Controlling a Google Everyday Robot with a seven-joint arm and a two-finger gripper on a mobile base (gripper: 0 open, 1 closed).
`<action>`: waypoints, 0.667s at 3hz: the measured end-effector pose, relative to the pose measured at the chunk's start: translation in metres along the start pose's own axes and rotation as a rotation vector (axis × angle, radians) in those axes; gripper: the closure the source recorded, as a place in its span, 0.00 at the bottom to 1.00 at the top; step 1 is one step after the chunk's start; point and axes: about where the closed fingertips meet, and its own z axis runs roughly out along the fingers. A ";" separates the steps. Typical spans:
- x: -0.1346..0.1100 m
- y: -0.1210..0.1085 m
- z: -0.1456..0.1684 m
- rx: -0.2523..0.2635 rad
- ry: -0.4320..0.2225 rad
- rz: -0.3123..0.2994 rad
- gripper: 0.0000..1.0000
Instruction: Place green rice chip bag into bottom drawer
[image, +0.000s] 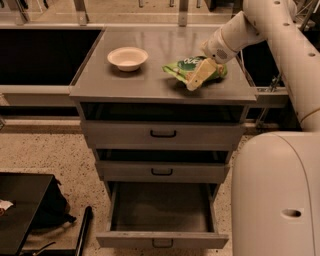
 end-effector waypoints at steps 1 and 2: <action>0.003 -0.002 -0.002 0.006 0.006 0.005 0.00; 0.001 0.008 0.018 -0.043 -0.007 0.003 0.00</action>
Offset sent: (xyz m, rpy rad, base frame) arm -0.0046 0.0221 -0.0260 0.0302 0.0624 0.0600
